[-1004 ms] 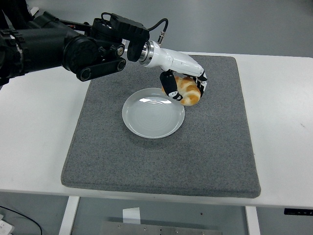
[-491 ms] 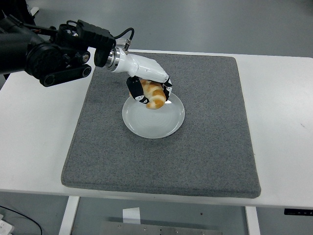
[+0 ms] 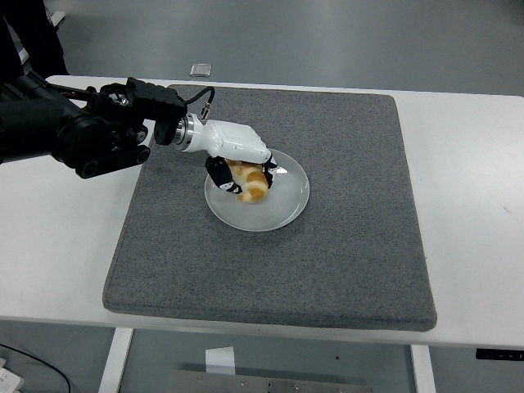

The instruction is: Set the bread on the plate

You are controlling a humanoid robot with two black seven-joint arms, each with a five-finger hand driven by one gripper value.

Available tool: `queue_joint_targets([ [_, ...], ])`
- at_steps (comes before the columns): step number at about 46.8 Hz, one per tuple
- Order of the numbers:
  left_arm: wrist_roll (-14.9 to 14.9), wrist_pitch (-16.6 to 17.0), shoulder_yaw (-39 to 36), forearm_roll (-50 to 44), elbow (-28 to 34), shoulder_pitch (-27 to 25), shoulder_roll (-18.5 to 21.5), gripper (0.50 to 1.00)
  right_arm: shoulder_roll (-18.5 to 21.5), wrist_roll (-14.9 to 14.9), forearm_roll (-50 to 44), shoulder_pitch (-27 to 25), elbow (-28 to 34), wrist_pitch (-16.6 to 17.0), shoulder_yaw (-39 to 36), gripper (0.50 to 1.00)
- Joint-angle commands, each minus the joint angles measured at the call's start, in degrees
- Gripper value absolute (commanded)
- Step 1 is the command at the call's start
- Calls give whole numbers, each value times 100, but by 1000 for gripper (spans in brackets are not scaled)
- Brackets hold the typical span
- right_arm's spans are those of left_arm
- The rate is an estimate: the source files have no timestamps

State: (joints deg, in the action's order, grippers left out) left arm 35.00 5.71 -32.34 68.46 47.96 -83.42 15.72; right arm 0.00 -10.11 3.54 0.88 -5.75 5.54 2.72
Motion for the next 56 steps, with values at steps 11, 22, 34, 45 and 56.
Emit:
queue_joint_targets([
  [11,0,88,9,-8,-225,125,-113,500,0,0,-2,0,4,0,0,932],
  [22,0,176,9,-8,-507,335,-368,500,0,0,-2,0,-5,0,0,932],
  [34,0,194,18,-17,-682,432,-474,500,0,0,6,0,-5,0,0,932],
  [45,0,458,26,-34,-726,441,-483,500,0,0,6,0,-5,0,0,932],
  [56,0,475,35,-78,-726,441,-483,563,0,0,-2,0,-5,0,0,932],
])
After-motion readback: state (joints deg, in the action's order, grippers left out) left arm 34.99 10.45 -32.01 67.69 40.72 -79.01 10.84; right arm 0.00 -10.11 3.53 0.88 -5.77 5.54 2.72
